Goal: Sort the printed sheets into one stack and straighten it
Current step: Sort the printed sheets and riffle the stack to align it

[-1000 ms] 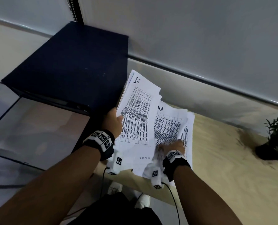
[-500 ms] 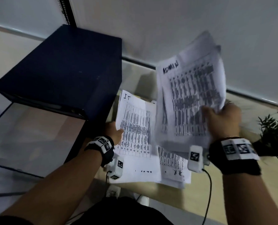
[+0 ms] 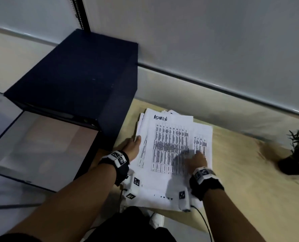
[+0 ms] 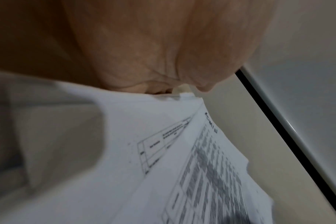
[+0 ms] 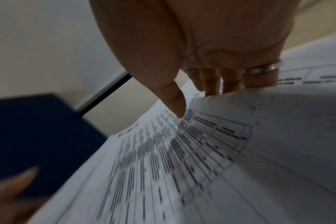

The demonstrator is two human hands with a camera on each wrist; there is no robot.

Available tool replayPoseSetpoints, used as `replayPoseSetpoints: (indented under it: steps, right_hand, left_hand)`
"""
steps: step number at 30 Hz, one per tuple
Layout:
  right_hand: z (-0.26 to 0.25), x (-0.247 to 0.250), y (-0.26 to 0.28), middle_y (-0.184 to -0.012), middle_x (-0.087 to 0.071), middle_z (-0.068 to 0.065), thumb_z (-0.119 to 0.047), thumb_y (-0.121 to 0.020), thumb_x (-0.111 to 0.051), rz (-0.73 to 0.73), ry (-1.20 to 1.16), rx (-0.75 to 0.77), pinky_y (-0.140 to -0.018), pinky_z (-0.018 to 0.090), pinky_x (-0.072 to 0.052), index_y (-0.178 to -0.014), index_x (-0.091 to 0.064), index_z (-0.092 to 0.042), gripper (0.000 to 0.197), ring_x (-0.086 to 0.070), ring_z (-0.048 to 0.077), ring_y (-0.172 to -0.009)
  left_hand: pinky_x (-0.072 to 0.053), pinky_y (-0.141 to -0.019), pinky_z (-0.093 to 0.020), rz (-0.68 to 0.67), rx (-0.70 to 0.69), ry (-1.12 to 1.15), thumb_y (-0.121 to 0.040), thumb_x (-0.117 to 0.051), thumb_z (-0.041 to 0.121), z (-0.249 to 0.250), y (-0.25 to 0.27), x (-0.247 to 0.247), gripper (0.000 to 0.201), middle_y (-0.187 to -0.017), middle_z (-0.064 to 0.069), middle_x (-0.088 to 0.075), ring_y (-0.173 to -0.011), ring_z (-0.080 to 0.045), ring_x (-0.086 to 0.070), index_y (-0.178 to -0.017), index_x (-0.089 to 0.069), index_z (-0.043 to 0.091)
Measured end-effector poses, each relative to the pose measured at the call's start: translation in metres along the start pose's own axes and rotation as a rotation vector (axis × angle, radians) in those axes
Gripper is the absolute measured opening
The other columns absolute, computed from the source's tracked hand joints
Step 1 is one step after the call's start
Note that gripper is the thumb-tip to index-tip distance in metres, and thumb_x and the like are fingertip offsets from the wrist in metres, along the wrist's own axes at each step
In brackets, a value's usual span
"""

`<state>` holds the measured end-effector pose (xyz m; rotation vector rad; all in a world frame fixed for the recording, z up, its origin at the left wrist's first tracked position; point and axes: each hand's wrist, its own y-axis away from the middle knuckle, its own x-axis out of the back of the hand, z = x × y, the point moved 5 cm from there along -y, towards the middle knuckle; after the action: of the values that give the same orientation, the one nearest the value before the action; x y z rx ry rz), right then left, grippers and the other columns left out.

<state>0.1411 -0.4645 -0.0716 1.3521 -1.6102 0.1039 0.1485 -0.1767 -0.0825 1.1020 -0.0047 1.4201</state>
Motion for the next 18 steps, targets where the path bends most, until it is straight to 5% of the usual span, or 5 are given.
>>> replayPoseSetpoints:
  steps: [3,5,11,13,18]
  right_hand:
    - [-0.01,-0.025,0.016,-0.124,-0.061,0.015,-0.026,-0.098,-0.041,-0.085,0.16,0.133,-0.096,0.036,-0.05,-0.125,-0.054,-0.006,0.037,-0.06,0.031,-0.115]
    - [-0.012,-0.019,0.023,-0.127,-0.06,0.019,-0.023,-0.098,-0.042,-0.092,0.182,0.044,-0.096,0.034,-0.047,-0.126,-0.053,0.0,0.038,-0.058,0.033,-0.117]
    - [-0.021,-0.006,0.027,-0.127,-0.062,0.018,-0.017,-0.1,-0.042,-0.054,0.146,0.025,-0.084,0.026,-0.045,-0.124,-0.058,-0.002,0.033,-0.06,0.032,-0.115]
    - [-0.019,-0.01,0.025,-0.129,-0.061,0.016,-0.019,-0.097,-0.047,-0.077,0.12,0.029,-0.083,0.025,-0.046,-0.131,-0.054,-0.004,0.037,-0.06,0.03,-0.115]
    - [-0.01,0.016,0.014,-0.137,-0.056,0.012,-0.042,-0.072,-0.08,0.048,-0.113,0.082,-0.105,0.035,-0.045,-0.146,-0.034,-0.005,0.095,-0.056,0.028,-0.123]
  left_hand:
    - [-0.04,-0.081,-0.032,-0.001,0.013,-0.139,-0.093,-0.036,0.066,0.011,0.015,-0.008,0.067,-0.131,-0.009,-0.056,-0.114,-0.032,-0.056,-0.133,-0.039,0.013]
    - [-0.036,-0.077,-0.031,-0.002,0.008,-0.23,-0.093,-0.039,0.065,0.018,0.02,-0.005,0.071,-0.133,-0.012,-0.056,-0.117,-0.033,-0.055,-0.136,-0.034,0.009]
    - [-0.041,-0.081,-0.027,-0.01,-0.037,-0.127,-0.099,-0.054,0.029,0.034,0.019,-0.006,0.068,-0.15,-0.012,-0.038,-0.128,-0.029,-0.05,-0.15,-0.018,0.001]
    - [-0.039,-0.096,-0.025,-0.014,-0.108,-0.032,-0.098,-0.057,0.019,0.037,0.017,-0.006,0.067,-0.155,-0.01,-0.034,-0.136,-0.026,-0.044,-0.153,-0.02,0.005]
    - [-0.038,-0.11,-0.032,-0.046,-0.305,0.271,-0.091,-0.067,0.013,0.033,0.015,0.014,0.061,-0.143,-0.002,-0.051,-0.13,-0.018,-0.051,-0.146,-0.039,0.008]
